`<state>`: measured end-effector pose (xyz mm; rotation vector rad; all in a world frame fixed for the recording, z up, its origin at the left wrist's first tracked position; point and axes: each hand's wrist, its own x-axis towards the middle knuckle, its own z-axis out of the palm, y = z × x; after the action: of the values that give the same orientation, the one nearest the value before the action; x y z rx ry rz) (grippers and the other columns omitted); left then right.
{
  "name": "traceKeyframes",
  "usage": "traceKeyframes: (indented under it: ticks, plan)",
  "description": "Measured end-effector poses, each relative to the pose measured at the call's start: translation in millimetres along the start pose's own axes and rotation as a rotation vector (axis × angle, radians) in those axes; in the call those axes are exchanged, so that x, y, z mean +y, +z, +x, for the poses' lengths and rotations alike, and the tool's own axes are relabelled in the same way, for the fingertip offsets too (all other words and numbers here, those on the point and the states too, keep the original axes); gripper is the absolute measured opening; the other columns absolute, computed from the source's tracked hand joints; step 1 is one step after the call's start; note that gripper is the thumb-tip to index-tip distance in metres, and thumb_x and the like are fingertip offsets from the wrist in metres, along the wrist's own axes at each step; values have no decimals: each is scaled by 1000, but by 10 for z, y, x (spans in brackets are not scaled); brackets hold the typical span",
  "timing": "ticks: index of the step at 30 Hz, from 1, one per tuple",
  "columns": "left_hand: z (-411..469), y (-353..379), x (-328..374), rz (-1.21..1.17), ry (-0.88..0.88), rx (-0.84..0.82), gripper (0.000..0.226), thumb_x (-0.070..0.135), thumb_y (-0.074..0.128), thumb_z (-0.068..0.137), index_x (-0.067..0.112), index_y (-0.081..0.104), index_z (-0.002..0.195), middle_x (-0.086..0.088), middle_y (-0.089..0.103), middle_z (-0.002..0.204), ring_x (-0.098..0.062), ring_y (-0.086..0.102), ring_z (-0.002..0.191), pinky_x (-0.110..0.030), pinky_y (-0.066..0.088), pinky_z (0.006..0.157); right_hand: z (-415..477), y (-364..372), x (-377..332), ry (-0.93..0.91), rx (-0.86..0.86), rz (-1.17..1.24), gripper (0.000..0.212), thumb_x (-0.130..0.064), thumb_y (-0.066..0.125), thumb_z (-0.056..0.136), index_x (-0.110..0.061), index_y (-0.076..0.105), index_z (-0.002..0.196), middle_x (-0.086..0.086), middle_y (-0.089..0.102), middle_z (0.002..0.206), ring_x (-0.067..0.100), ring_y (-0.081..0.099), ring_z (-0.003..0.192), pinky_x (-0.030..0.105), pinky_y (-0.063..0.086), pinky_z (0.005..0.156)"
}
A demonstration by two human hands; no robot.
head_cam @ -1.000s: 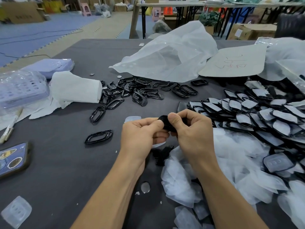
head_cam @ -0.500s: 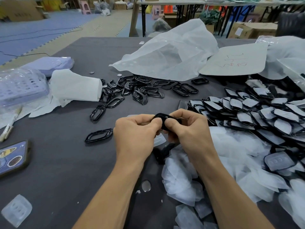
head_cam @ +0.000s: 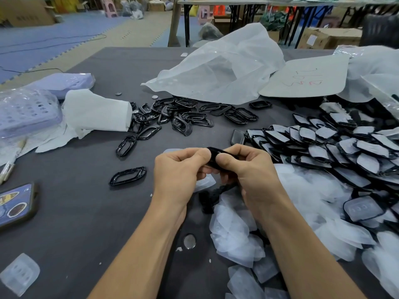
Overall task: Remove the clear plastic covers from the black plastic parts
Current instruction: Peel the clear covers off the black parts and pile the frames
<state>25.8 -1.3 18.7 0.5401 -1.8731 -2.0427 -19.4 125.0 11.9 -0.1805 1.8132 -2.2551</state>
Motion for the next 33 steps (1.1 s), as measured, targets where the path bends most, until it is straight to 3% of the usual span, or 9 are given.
traceKeyframes:
  ticks: [3,6,11,15,20,24,27,30,33]
  plan:
    - [15,4,-22,79,-7,33,11,29,79,77,31,82,67,4,75,70,-14,71,68,-33,60,71,-13,-11,7,-2,13,6,22,9,74,84,-6,68,68,16,64,59,15,49,43,21,43,43]
    - [22,-25,-24,178,-25,39,15,42,72,69,31,82,66,13,67,69,-18,71,73,-46,60,83,-22,-5,28,-32,32,-36,16,9,77,80,-2,70,72,15,65,60,15,49,44,21,42,45]
    - [4,-56,0,297,76,98,10,44,69,69,46,79,69,15,75,66,-7,72,67,-35,60,69,-18,-11,2,-29,27,-32,17,2,77,83,-10,77,72,8,67,60,15,57,48,25,46,50]
    - [9,-49,-8,211,3,49,11,36,71,67,34,81,70,5,77,68,-19,77,74,-46,64,79,-4,0,10,-19,83,-27,26,4,75,86,-14,78,68,11,69,63,18,61,48,24,49,48]
    - [2,-28,-31,248,72,62,7,36,77,72,41,80,68,9,75,64,-6,70,57,-25,54,60,-45,8,3,-84,99,-97,24,5,76,85,-12,77,69,13,72,63,19,63,47,23,49,46]
    - [39,-60,-71,424,218,187,31,28,81,79,49,73,58,25,70,61,8,67,58,-9,49,56,-62,79,31,-123,90,-260,18,1,74,86,-13,76,76,12,74,66,23,71,57,31,54,54]
    - [15,-30,-71,187,131,142,6,31,81,77,36,82,80,14,78,75,-6,76,73,-26,60,72,-65,77,2,-104,122,-123,18,8,70,89,-7,73,80,12,73,65,20,69,52,27,56,51]
    - [23,25,-78,-47,-30,18,15,13,75,87,23,84,82,-6,80,79,-22,76,71,-36,61,75,-74,76,-25,-67,120,-17,13,8,70,90,-3,73,83,14,74,66,21,70,52,26,57,50]
    - [107,-21,-72,-62,0,134,31,-3,67,92,18,82,75,-9,79,77,-24,72,70,-36,62,71,-78,99,41,-157,168,-284,12,-7,74,91,-15,78,83,6,76,68,18,74,60,33,62,61]
